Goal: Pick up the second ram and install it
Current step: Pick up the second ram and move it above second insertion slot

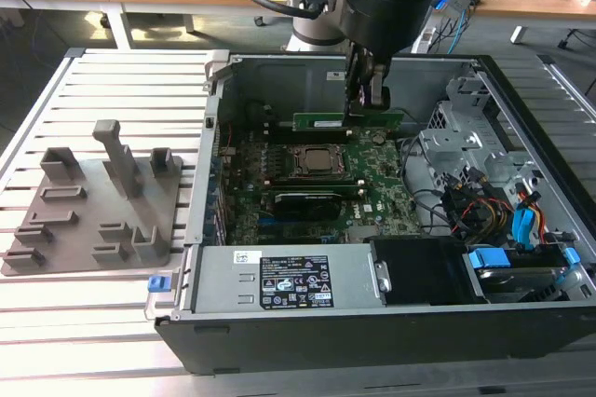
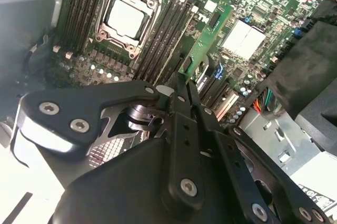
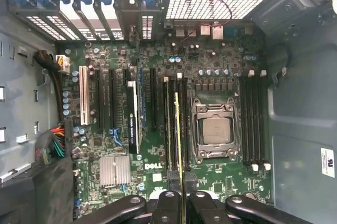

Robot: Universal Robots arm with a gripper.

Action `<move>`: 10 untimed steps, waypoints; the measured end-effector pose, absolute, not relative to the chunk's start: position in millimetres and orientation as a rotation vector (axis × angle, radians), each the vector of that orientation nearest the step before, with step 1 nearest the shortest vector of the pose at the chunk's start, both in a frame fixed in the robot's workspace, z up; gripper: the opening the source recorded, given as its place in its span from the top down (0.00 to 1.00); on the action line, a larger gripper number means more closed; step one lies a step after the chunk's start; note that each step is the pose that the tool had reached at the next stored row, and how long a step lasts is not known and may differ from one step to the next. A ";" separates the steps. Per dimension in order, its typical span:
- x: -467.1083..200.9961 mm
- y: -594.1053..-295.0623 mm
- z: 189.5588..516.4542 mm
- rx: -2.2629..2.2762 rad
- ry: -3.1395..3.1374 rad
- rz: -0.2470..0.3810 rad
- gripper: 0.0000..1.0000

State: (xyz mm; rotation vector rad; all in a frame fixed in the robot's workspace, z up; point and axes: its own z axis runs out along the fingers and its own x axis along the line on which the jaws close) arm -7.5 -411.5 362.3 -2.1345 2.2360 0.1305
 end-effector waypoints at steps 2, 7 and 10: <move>-8.9 -400.4 360.1 -2.135 2.236 0.130 0.86; -8.9 -398.2 359.4 -2.135 2.236 0.130 0.86; -9.0 -397.7 359.4 -2.136 2.237 0.129 0.86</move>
